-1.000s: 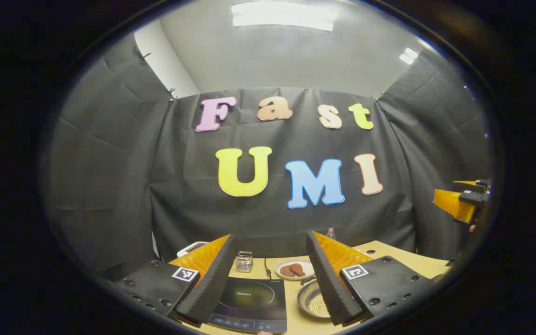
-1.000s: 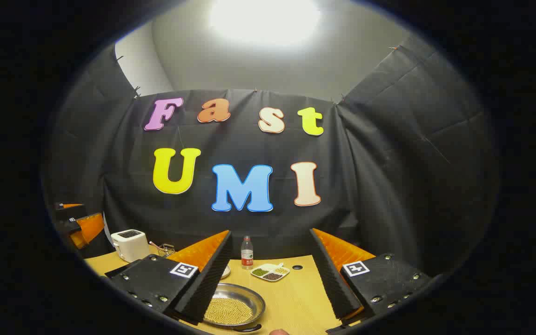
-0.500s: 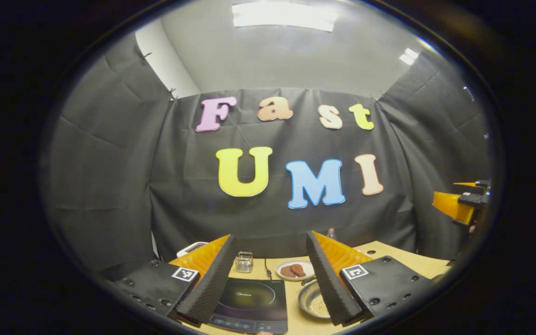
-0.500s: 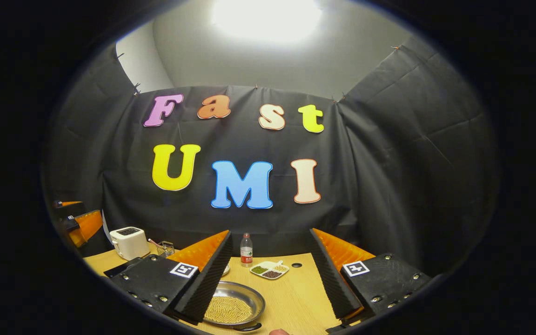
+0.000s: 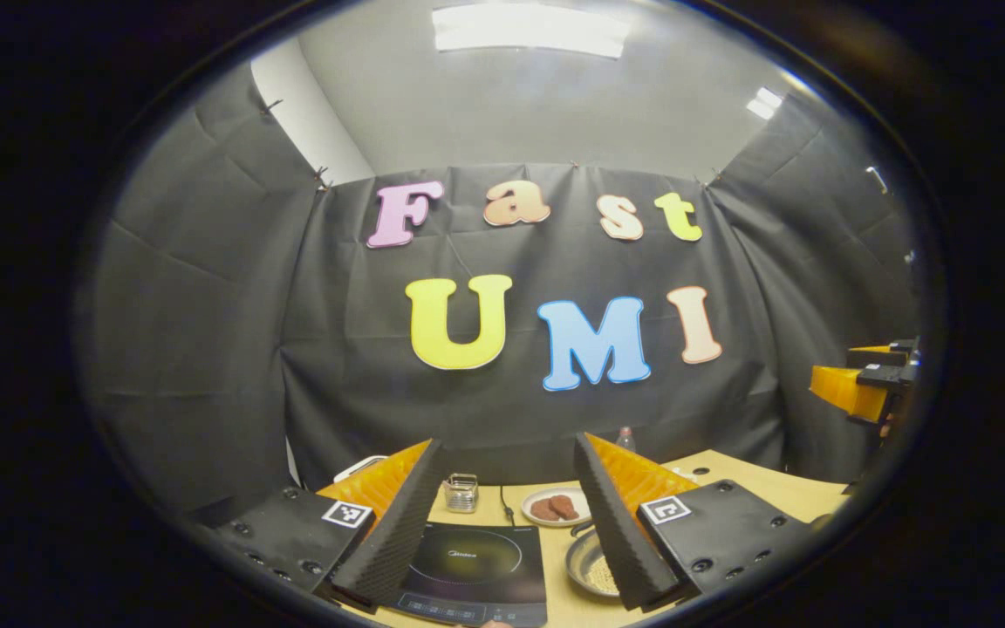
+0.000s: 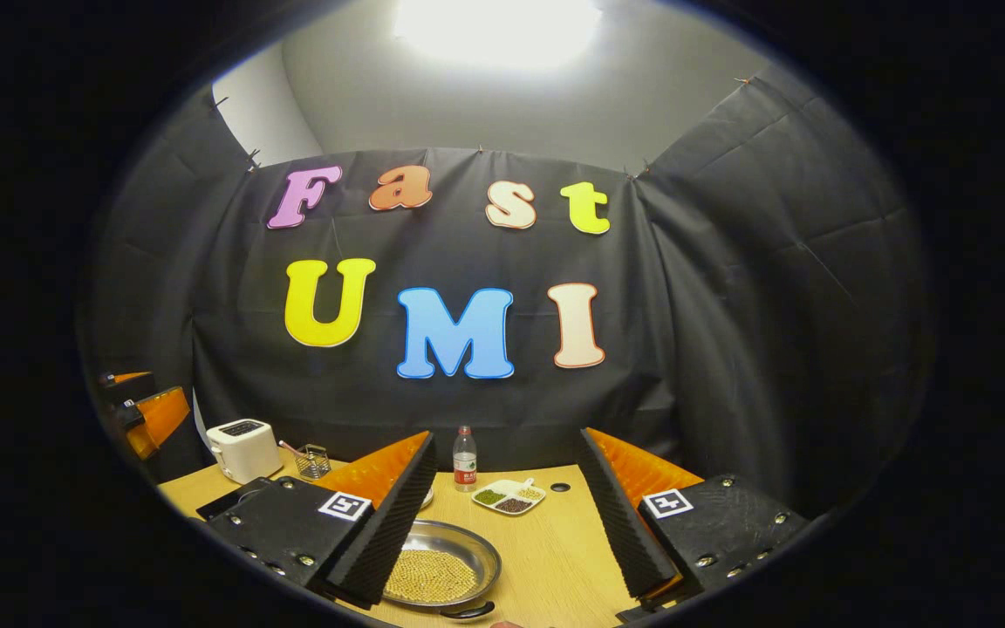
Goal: First push the handle of the pot to place it horizontally, then grasp the pot with both hands and set it on the induction cooktop.
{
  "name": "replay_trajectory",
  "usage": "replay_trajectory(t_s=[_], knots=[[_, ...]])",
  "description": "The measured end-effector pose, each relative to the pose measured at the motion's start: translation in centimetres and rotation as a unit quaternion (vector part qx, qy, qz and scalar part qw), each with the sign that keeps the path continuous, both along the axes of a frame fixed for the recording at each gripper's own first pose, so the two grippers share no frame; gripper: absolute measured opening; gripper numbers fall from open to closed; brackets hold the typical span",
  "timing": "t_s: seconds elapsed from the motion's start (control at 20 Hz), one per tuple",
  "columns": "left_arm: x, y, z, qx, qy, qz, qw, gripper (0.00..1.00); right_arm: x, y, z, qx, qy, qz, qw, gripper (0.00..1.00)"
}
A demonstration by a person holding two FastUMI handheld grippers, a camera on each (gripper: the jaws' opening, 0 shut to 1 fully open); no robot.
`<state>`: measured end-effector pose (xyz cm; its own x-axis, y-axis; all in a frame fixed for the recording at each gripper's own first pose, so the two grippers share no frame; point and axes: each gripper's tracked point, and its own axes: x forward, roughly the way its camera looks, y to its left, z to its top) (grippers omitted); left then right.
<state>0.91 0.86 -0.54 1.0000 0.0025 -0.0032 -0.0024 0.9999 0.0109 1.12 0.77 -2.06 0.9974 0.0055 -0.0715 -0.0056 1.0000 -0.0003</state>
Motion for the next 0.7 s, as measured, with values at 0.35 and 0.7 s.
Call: replay_trajectory(t_s=[0.35,0.7], knots=[[0.6,0.7,-0.2,0.001,0.0,0.008,1.0,0.93,0.8,0.7,-0.3,0.0,0.003,0.008,1.0,0.85],[0.9,1.9,0.2,0.0,-0.008,0.016,1.0,0.93,1.4,2.2,-0.5,0.006,0.011,0.022,1.0,0.16]])
